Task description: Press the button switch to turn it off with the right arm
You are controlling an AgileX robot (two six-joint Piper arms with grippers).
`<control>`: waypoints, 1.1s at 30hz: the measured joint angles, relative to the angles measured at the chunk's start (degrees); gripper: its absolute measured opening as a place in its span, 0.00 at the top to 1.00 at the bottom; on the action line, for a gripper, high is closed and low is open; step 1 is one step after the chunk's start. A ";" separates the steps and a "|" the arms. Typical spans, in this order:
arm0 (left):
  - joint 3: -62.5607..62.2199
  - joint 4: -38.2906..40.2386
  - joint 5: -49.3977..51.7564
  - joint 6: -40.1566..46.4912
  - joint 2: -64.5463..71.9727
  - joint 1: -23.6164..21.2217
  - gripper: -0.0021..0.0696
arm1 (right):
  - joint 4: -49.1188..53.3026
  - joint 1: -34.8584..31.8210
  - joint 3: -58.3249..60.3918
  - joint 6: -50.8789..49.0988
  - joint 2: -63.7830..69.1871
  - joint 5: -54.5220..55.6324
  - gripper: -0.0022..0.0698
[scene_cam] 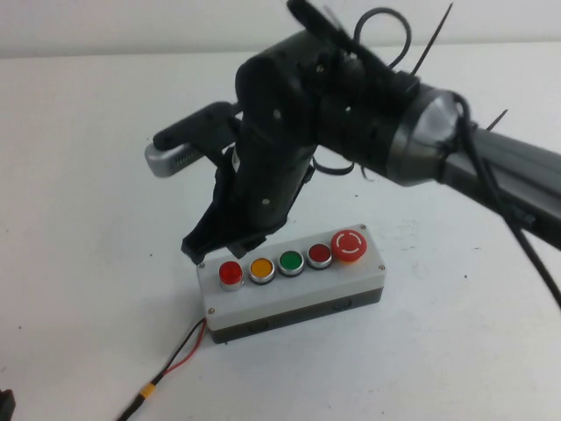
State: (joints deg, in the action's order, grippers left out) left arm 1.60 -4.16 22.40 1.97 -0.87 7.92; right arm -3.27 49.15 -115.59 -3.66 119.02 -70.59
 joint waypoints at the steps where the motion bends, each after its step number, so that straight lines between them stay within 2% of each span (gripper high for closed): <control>1: 0.00 0.00 0.00 0.00 0.00 0.00 0.97 | 0.24 0.00 0.00 0.55 -1.56 -0.13 0.99; 10: 0.00 0.00 0.00 0.00 0.00 0.00 0.97 | 1.73 0.00 4.37 2.08 -20.01 -0.50 0.99; 21: 0.00 0.00 0.00 0.00 0.00 0.00 0.97 | 3.88 0.00 30.88 1.26 -49.79 -1.78 0.99; 29: 0.00 0.00 0.00 0.00 0.00 0.00 0.97 | 4.95 0.00 39.79 1.26 -60.17 -1.90 0.99; 33: 0.00 0.00 0.00 0.00 0.00 0.00 0.97 | 8.99 0.00 46.39 1.26 -63.27 3.62 0.99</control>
State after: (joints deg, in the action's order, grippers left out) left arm 1.60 -4.16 22.40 1.97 -0.87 7.92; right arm 5.72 49.15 -69.19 -2.41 55.76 -66.97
